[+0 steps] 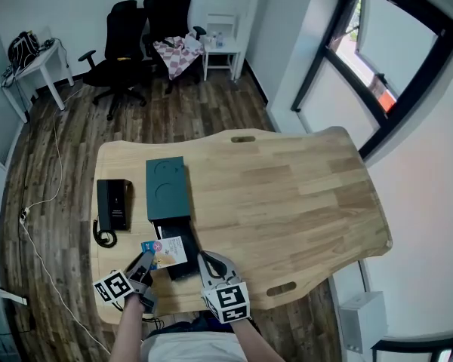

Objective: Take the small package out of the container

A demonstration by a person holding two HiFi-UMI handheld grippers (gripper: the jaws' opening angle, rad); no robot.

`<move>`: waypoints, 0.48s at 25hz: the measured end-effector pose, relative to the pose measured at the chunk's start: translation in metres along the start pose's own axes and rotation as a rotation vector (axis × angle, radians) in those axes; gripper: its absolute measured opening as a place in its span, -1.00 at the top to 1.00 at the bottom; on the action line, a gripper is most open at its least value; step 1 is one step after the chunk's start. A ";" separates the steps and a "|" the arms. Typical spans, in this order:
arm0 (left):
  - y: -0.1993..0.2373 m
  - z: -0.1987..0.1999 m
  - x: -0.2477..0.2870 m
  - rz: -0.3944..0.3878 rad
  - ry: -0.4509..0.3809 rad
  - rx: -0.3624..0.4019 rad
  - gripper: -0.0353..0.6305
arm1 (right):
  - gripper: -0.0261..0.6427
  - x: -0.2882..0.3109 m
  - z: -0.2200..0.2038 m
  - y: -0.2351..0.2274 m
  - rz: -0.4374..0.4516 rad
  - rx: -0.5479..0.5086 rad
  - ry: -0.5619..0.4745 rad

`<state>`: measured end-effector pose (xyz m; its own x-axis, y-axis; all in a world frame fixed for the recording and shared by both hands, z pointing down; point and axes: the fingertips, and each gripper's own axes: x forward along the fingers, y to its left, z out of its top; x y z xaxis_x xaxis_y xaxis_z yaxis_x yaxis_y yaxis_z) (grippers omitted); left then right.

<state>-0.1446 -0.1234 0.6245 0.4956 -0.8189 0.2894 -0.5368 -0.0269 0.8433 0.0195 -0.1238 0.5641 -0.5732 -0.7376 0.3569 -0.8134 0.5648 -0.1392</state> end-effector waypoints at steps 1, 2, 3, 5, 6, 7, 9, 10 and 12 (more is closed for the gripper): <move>-0.005 0.002 0.001 -0.014 -0.004 0.000 0.61 | 0.91 -0.001 0.003 0.000 -0.005 -0.005 -0.006; -0.010 0.003 0.002 -0.029 -0.008 0.000 0.61 | 0.91 -0.003 0.007 -0.001 -0.011 -0.007 -0.013; -0.015 0.003 0.003 -0.044 -0.010 -0.002 0.61 | 0.91 -0.004 0.010 -0.002 -0.017 -0.006 -0.022; -0.023 0.005 0.003 -0.066 -0.015 -0.004 0.61 | 0.91 -0.007 0.015 -0.003 -0.033 -0.002 -0.045; -0.027 0.006 0.002 -0.074 -0.019 -0.004 0.61 | 0.91 -0.009 0.018 -0.004 -0.042 -0.001 -0.057; -0.031 0.008 -0.001 -0.080 -0.026 -0.004 0.61 | 0.91 -0.010 0.021 -0.004 -0.049 -0.001 -0.068; -0.040 0.015 -0.007 -0.085 -0.046 0.001 0.61 | 0.91 -0.014 0.026 -0.006 -0.060 -0.002 -0.085; -0.046 0.019 -0.010 -0.088 -0.058 0.004 0.61 | 0.91 -0.017 0.030 -0.008 -0.066 -0.003 -0.094; -0.062 0.027 -0.013 -0.135 -0.085 -0.022 0.61 | 0.91 -0.022 0.038 -0.010 -0.080 -0.003 -0.117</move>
<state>-0.1364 -0.1263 0.5566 0.5019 -0.8545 0.1338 -0.4534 -0.1282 0.8821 0.0366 -0.1278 0.5227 -0.5146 -0.8181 0.2566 -0.8566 0.5038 -0.1116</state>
